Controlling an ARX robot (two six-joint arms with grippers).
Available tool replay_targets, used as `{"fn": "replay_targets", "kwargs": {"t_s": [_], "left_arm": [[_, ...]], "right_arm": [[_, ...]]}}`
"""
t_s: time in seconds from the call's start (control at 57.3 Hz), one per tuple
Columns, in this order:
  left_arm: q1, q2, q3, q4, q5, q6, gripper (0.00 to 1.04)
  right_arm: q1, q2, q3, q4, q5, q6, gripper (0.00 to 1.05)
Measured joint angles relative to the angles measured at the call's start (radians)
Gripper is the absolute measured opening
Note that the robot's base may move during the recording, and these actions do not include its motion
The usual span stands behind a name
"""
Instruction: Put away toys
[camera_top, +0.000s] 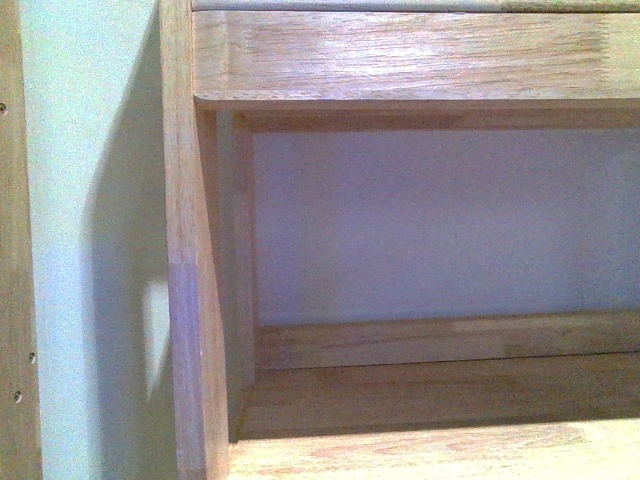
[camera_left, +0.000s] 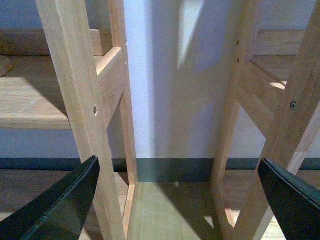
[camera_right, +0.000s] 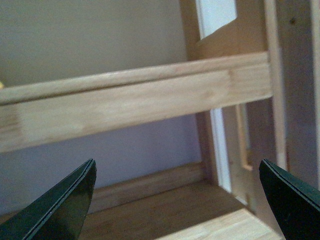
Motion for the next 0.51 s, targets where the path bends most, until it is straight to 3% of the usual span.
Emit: {"fn": "replay_targets", "kwargs": {"t_s": [0.122, 0.279, 0.506], "left_arm": [[0.0, 0.0, 0.0, 0.0, 0.0, 0.0, 0.98], [0.0, 0.0, 0.0, 0.0, 0.0, 0.0, 0.98], [0.0, 0.0, 0.0, 0.0, 0.0, 0.0, 0.98]], "right_arm": [[0.002, -0.063, -0.101, 0.002, -0.098, 0.068, 0.98], [-0.066, -0.092, -0.241, 0.022, -0.228, 0.177, 0.98], [-0.093, -0.1, -0.354, 0.043, -0.245, 0.193, 0.98]]}}
